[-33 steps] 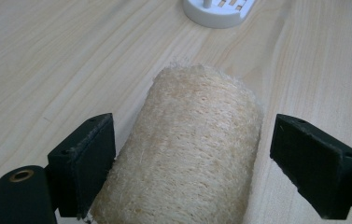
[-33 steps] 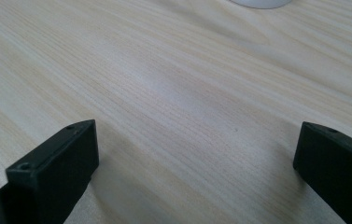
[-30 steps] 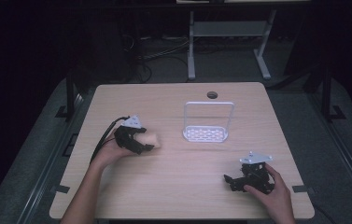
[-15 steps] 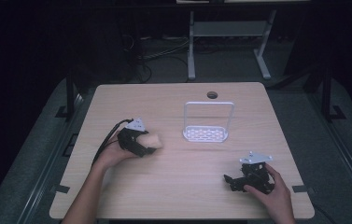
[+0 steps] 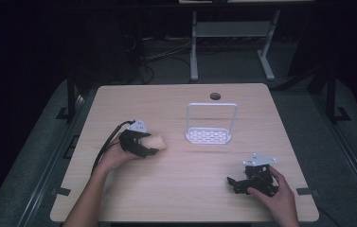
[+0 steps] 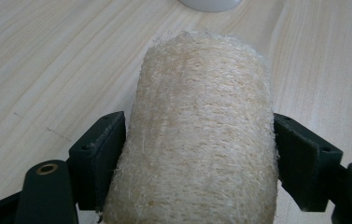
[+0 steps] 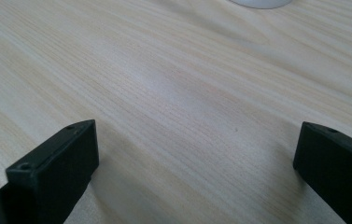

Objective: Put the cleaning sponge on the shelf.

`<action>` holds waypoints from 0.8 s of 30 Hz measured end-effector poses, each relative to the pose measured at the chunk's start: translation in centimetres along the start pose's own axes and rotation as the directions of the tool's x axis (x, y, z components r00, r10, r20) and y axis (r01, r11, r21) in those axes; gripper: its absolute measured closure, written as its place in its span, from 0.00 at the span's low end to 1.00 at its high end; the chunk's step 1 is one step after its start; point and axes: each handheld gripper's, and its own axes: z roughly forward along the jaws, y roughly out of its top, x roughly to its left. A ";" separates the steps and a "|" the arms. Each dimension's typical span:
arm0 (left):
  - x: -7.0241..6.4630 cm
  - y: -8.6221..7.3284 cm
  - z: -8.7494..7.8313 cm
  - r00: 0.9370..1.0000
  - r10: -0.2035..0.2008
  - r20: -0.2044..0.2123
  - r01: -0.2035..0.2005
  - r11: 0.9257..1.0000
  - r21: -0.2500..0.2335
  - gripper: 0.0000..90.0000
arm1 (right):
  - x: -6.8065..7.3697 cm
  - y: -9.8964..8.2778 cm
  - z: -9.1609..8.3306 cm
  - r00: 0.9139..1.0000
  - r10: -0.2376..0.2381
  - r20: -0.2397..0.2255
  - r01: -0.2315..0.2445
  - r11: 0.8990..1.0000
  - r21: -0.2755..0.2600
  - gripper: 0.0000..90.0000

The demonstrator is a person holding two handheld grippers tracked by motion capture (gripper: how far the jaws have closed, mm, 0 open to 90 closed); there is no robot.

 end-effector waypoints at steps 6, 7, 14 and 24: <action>0.1 -0.2 -0.1 1.000 -0.005 0.005 0.005 1.000 -0.009 0.28 | 0.0 0.0 0.0 1.000 0.000 0.000 0.000 1.000 0.000 0.00; 0.1 -0.3 -0.2 1.000 0.000 0.003 0.000 1.000 -0.010 0.28 | 0.0 0.0 0.0 1.000 0.000 0.000 0.000 1.000 0.000 0.00; 0.0 -0.3 -0.3 1.000 -0.010 -0.006 0.010 1.000 -0.011 0.29 | 0.0 0.0 0.0 1.000 0.000 0.000 0.000 1.000 0.000 0.00; -0.4 0.0 -0.9 0.999 -0.038 -0.025 0.038 0.999 -0.020 0.29 | 0.0 0.0 0.0 1.000 -0.001 0.000 0.001 1.000 0.000 0.00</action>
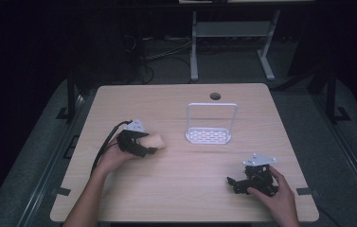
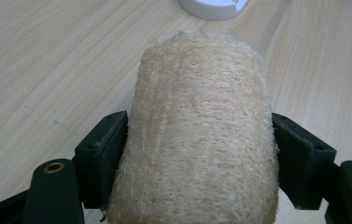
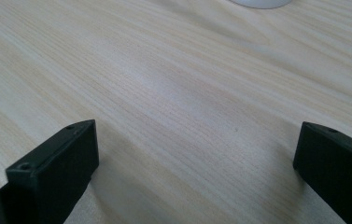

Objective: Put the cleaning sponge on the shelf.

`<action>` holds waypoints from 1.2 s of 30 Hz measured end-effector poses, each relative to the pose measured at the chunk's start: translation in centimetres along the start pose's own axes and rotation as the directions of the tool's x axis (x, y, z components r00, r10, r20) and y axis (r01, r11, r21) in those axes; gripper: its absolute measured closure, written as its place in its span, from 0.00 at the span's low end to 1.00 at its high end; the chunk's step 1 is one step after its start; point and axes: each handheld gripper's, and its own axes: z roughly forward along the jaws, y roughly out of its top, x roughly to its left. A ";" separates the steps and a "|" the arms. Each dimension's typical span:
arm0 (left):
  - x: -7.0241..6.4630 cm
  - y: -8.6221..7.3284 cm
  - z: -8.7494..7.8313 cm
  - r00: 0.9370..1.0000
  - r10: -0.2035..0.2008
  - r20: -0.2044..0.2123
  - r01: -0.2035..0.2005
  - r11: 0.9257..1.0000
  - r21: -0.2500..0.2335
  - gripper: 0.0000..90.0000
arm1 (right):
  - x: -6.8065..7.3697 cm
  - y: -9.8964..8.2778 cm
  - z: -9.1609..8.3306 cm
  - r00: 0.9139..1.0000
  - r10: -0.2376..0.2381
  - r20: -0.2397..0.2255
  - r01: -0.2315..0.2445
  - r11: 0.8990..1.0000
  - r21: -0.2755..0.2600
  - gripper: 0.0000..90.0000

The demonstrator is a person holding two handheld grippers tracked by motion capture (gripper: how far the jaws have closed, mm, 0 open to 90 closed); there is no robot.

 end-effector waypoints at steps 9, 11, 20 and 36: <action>-0.7 0.3 -0.6 1.000 -0.010 -0.020 0.010 1.000 -0.001 0.29 | 0.0 0.0 0.0 1.000 0.001 0.000 -0.001 1.000 0.001 0.00; -0.9 0.3 -0.6 1.000 -0.017 -0.022 0.017 1.000 0.000 0.29 | 0.0 0.0 0.0 1.000 0.001 0.000 -0.001 1.000 0.001 0.00; -1.7 0.3 -0.7 0.998 -0.041 -0.040 0.041 0.999 0.002 0.29 | 0.0 0.0 0.0 1.000 -0.001 -0.001 0.001 1.000 0.001 0.00; -3.5 1.4 -0.7 0.999 -0.043 -0.023 0.042 0.999 -0.019 0.29 | 0.0 0.0 0.0 1.000 -0.001 -0.002 0.001 1.000 0.001 0.00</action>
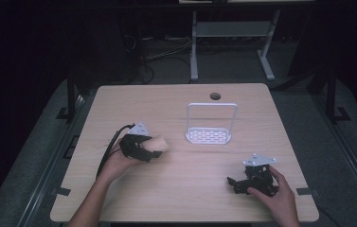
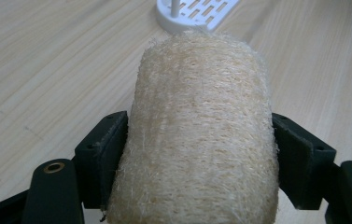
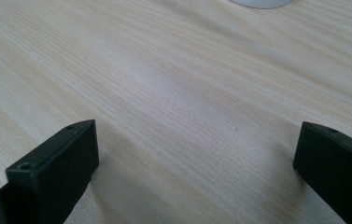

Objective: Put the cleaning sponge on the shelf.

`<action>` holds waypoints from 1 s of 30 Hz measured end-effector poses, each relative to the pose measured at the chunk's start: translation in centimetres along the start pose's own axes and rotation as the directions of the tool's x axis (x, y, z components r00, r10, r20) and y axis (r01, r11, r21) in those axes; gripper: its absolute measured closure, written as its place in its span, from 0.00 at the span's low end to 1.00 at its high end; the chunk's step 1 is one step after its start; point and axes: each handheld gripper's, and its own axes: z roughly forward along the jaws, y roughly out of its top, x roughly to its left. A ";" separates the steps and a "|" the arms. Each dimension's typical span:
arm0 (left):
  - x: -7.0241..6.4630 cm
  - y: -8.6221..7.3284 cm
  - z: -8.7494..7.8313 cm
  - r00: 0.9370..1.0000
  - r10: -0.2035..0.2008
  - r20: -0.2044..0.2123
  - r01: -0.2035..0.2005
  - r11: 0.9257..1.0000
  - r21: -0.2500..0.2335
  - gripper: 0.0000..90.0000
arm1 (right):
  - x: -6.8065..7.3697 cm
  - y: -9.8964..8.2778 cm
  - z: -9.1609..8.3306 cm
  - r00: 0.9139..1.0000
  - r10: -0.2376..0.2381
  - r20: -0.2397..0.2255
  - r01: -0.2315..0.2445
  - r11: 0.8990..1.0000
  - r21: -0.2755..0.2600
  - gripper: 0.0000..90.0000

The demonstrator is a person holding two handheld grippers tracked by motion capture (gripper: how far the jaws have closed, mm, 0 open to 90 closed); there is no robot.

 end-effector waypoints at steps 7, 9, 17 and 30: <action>-0.7 0.7 0.1 1.000 0.006 0.012 -0.006 1.000 -0.016 0.29 | 0.0 0.0 0.0 1.000 0.000 0.000 0.000 1.000 0.000 0.00; -1.0 0.9 0.2 1.000 0.005 0.010 -0.005 1.000 -0.020 0.29 | 0.0 0.0 0.0 1.000 0.000 0.000 0.000 1.000 0.000 0.00; -1.8 1.6 1.0 1.000 0.018 0.010 -0.018 1.000 -0.014 0.29 | 0.0 0.0 0.0 1.000 -0.001 0.000 0.001 1.000 0.000 0.00; -2.6 2.7 2.1 1.000 0.020 0.017 -0.019 1.000 -0.020 0.29 | 0.0 0.0 0.0 1.000 -0.001 0.000 0.001 1.000 0.000 0.00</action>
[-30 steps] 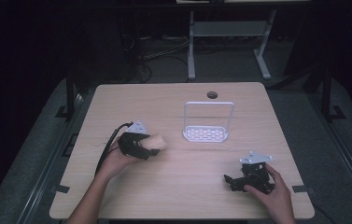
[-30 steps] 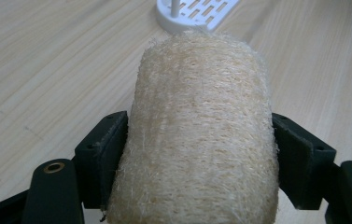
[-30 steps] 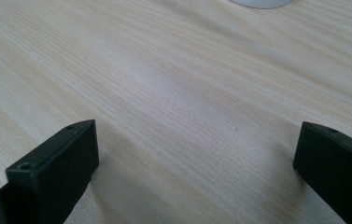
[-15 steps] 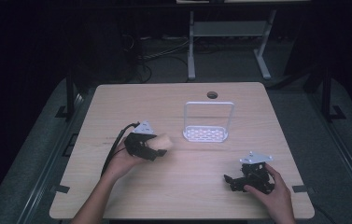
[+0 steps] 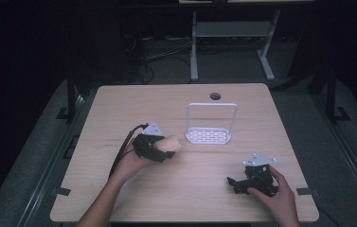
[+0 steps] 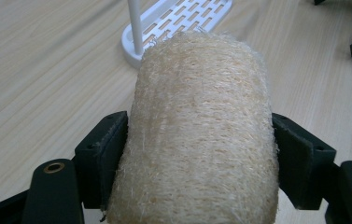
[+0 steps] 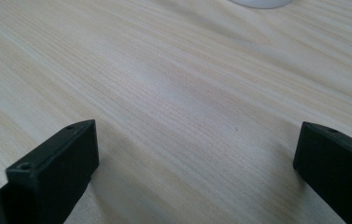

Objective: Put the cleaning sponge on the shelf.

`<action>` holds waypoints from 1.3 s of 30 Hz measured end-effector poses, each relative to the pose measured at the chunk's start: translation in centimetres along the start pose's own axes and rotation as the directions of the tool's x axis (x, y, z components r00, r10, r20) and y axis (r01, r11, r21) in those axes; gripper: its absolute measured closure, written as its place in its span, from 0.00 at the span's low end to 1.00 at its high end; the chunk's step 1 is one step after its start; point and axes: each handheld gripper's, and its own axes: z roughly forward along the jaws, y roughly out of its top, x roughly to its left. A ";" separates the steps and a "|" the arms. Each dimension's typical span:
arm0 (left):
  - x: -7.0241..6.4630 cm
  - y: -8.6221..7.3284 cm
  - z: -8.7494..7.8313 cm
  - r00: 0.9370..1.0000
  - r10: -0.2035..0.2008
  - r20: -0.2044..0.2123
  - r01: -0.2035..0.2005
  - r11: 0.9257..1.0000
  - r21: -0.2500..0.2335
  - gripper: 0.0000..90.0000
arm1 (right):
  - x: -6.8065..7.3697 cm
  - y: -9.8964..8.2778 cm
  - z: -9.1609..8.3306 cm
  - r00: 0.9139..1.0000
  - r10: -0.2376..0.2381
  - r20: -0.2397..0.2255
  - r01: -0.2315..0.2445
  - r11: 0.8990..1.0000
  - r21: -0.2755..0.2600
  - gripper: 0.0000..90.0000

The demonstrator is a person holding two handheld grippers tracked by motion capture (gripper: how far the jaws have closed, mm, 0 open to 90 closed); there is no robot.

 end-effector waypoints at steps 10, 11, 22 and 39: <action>-0.5 1.0 1.2 1.000 0.012 0.012 -0.012 1.000 -0.007 0.29 | 0.0 0.0 0.0 1.000 0.001 0.001 -0.001 1.000 0.001 0.00; -0.6 1.2 1.3 1.000 0.010 0.014 -0.010 1.000 -0.009 0.29 | 0.0 0.0 0.0 1.000 0.001 0.001 -0.001 1.000 0.001 0.00; -1.3 2.4 2.7 0.999 0.023 0.032 -0.023 1.000 -0.016 0.29 | 0.0 0.0 0.0 1.000 0.003 0.001 -0.003 1.000 0.002 0.00; -2.3 4.7 4.6 0.998 0.051 0.042 -0.050 0.998 -0.036 0.29 | 0.0 0.0 0.0 1.000 0.004 -0.001 -0.004 1.000 0.003 0.00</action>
